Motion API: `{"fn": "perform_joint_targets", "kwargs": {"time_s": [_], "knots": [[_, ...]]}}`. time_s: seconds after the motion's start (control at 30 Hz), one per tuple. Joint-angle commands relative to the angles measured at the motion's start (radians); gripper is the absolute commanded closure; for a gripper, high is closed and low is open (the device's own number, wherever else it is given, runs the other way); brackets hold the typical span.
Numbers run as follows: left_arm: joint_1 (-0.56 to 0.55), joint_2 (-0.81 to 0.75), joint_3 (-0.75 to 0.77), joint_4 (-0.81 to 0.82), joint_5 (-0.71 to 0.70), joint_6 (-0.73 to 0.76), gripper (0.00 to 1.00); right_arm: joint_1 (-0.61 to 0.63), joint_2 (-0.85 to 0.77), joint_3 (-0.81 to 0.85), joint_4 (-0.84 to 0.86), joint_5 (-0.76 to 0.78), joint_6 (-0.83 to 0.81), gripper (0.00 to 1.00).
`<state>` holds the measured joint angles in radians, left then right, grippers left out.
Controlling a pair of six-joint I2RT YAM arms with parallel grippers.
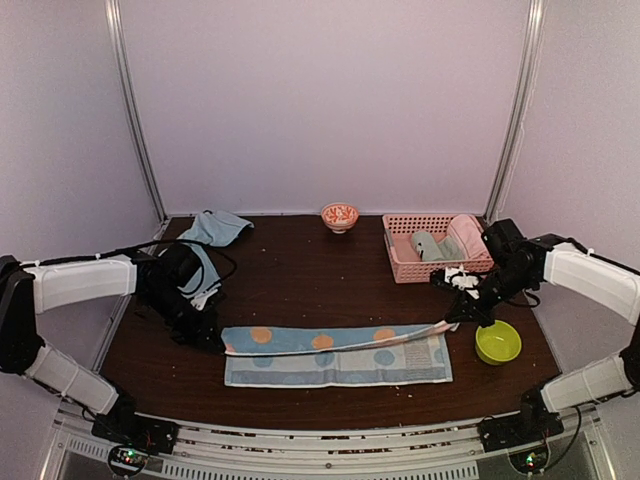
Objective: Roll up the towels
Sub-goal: Fold the towel at the center of the board.
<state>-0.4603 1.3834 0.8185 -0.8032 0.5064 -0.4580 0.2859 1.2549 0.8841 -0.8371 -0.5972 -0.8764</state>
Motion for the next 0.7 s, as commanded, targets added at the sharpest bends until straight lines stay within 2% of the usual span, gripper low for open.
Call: {"fn": "perform_joint_targets", "kwargs": {"time_s": [0.0,0.27,0.67], "knots": [[-0.003,-0.023,0.023,-0.07,-0.022,0.033,1.0,0.008,-0.059,-0.058,-0.054,0.026,-0.05,1.0],[-0.004,-0.001,-0.001,-0.063,-0.013,0.052,1.0,0.052,-0.103,-0.161,-0.017,0.089,-0.076,1.0],[-0.008,0.068,-0.059,-0.017,0.029,0.081,1.0,0.195,-0.054,-0.228,0.081,0.207,-0.043,1.0]]}}
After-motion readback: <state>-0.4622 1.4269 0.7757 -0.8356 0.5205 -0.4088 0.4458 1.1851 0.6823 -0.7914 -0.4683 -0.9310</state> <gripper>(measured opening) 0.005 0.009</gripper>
